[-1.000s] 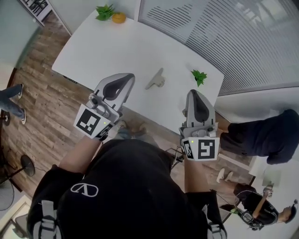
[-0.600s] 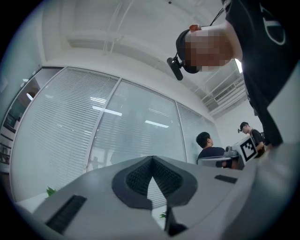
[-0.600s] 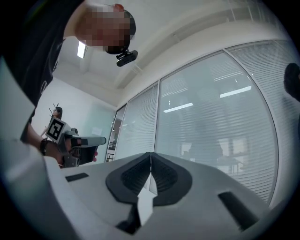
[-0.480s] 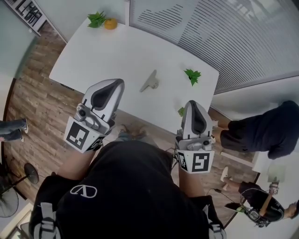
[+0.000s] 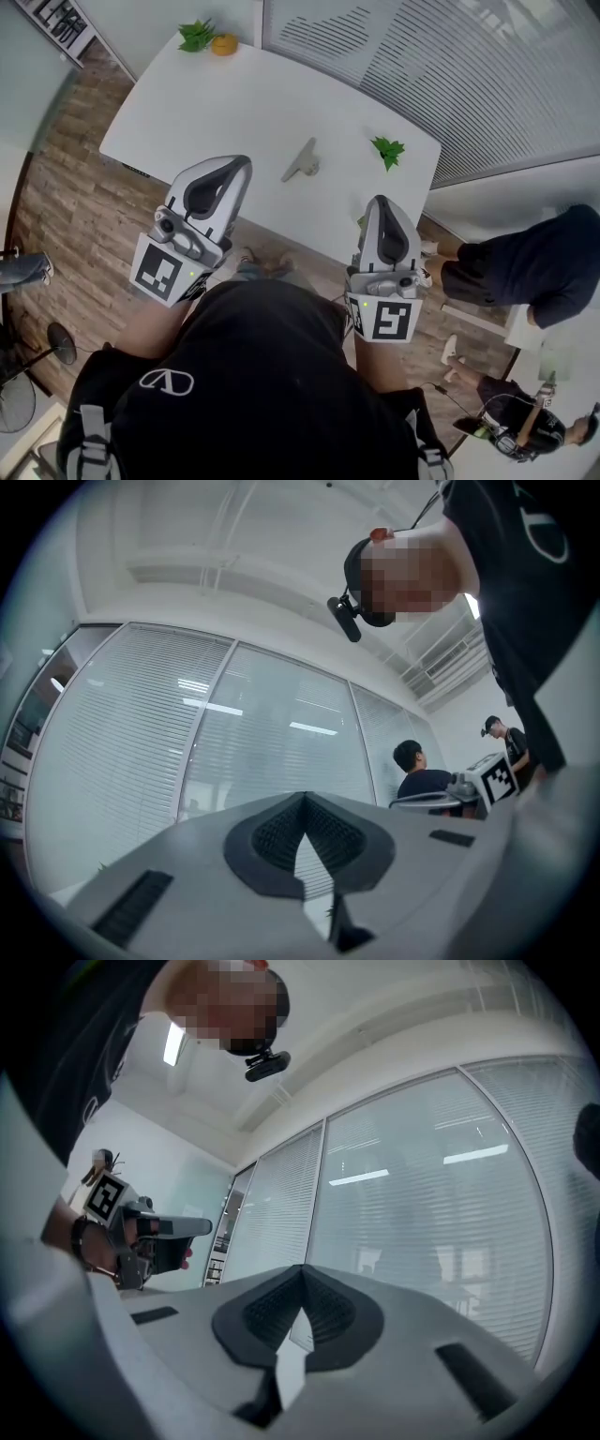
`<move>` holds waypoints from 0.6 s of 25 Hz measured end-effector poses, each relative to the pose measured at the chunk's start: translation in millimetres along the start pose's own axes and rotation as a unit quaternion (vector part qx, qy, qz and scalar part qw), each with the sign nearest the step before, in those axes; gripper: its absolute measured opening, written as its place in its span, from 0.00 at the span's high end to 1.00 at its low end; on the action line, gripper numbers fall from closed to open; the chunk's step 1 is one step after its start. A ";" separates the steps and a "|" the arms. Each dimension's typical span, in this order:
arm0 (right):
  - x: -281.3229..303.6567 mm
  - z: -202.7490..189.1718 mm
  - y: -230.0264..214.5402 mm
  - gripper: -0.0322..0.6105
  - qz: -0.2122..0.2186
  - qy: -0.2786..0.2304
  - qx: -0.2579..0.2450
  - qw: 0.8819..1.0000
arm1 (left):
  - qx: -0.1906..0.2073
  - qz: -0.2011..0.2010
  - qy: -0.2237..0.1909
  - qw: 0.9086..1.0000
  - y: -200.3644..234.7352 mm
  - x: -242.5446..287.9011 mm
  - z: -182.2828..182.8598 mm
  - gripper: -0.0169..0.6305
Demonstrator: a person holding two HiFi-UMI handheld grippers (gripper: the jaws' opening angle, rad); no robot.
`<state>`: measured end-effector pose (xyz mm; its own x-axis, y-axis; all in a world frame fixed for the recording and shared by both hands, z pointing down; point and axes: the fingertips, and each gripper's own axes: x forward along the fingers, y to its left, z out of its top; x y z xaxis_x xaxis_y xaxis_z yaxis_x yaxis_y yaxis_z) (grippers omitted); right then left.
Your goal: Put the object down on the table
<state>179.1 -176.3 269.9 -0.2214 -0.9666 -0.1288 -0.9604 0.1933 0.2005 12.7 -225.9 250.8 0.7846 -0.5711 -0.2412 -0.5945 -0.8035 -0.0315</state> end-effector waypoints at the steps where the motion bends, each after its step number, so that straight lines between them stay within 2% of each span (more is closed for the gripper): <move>1: 0.9 -0.2 2.9 0.94 0.000 0.000 -0.007 1.000 | 0.002 0.000 0.001 1.000 -0.3 -0.4 -0.8 0.97; 15: 2.4 -7.1 9.8 0.94 0.011 0.007 -0.004 1.000 | -0.009 -0.004 0.007 1.000 -8.4 1.1 -8.4 0.97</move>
<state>170.4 -178.0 278.5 -0.2396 -0.9646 -0.1104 -0.9541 0.2129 0.2104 20.0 -221.2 258.9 0.7915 -0.5673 -0.2273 -0.5854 -0.8106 -0.0156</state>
